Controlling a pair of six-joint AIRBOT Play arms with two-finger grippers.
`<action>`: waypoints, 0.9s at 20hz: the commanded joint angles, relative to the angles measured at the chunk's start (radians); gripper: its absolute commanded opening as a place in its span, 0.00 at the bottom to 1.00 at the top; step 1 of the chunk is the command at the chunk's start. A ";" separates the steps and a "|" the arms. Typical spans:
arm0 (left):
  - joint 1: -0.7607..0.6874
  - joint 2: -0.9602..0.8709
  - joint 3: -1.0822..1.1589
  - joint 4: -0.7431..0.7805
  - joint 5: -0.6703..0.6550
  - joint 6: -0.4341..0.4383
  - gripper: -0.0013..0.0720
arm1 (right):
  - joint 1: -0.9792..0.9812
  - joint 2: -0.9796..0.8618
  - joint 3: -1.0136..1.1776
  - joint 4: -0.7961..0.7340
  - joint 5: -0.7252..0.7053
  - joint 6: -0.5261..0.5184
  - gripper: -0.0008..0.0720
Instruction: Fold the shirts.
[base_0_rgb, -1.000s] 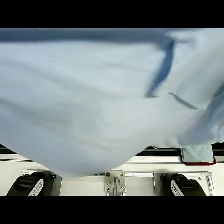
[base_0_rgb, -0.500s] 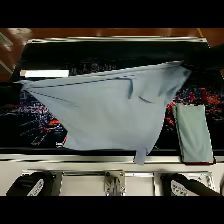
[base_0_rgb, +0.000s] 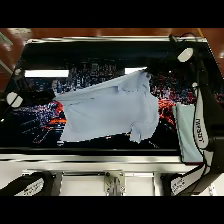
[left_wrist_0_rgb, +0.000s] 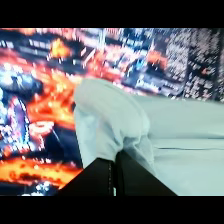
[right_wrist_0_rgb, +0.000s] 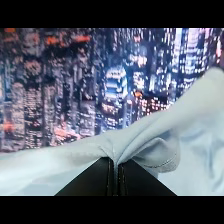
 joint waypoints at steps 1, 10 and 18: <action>0.003 -0.146 -0.004 -0.154 0.019 -0.016 0.08 | 0.042 -0.107 0.000 0.002 0.026 0.011 0.10; 0.357 -0.154 0.174 -0.225 -0.679 0.257 0.86 | -0.166 0.040 0.050 -0.304 0.600 -0.134 0.94; 0.422 -0.123 -0.343 -0.426 -0.481 0.411 0.86 | -0.410 0.144 -0.323 -0.076 0.650 -0.134 0.94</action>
